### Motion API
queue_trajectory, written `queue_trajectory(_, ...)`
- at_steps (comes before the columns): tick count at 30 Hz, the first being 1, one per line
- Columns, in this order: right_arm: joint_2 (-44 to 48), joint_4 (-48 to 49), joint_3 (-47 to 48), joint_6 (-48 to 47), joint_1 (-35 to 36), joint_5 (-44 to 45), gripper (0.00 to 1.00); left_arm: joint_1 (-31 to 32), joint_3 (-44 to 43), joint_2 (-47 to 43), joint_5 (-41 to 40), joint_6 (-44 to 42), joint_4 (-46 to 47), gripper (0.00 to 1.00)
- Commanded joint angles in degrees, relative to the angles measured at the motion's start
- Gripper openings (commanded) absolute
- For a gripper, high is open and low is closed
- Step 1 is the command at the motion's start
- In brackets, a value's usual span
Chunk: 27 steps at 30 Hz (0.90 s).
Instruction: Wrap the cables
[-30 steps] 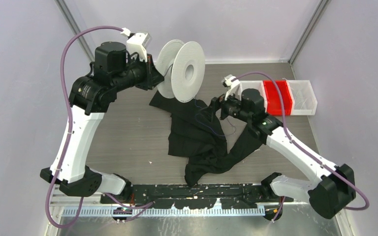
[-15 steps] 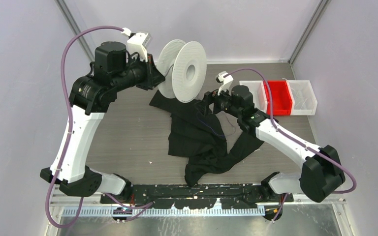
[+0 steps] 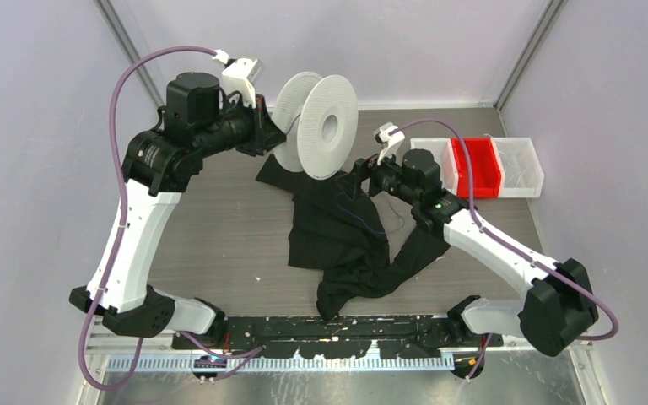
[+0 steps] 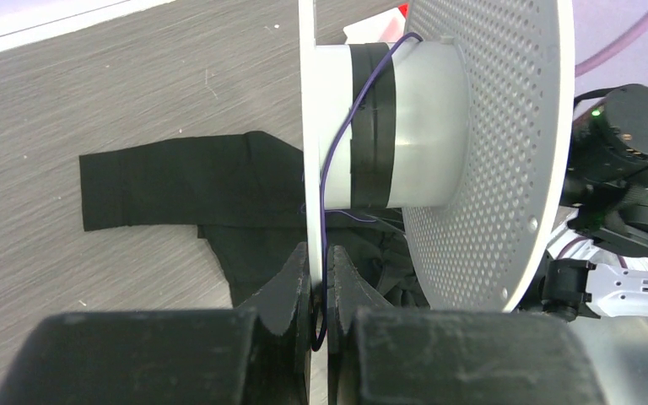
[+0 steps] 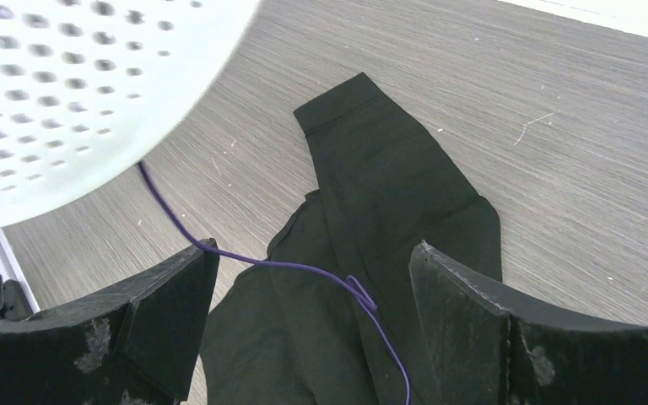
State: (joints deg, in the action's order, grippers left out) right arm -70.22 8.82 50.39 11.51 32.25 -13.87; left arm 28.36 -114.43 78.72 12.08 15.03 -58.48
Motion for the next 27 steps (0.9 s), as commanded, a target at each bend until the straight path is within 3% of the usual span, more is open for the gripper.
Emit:
queue_trajectory(1, -6.13, 10.32, 1.04, 2.62, 0.10, -1.71, 0.86, -0.42, -1.70, -1.84, 2.14, 2.04, 7.94, 0.00)
queue_trajectory(3, -9.35, 14.72, 1.49, 5.71, 0.23, -2.53, 0.76, -0.41, -2.11, -1.82, 2.00, 2.49, 7.98, 0.00)
queue_trajectory(7, -12.85, 17.42, 2.05, 9.58, 0.31, -1.92, 0.29, -0.41, -3.00, -1.40, -0.39, 3.04, 7.62, 0.00)
queue_trajectory(10, -12.78, 17.60, 0.96, 11.23, 0.43, -2.12, 0.03, -0.41, -1.66, -2.28, -3.89, 4.14, 9.19, 0.00)
queue_trajectory(19, -8.29, 14.75, -2.69, 15.31, 6.41, 4.24, 0.01, -0.41, 4.06, -3.01, -15.54, 10.92, 20.62, 0.00)
queue_trajectory(27, -4.40, 9.78, -3.05, 19.14, 13.25, 5.40, 0.00, -0.41, 8.13, -1.67, -23.06, 11.84, 27.11, 0.00)
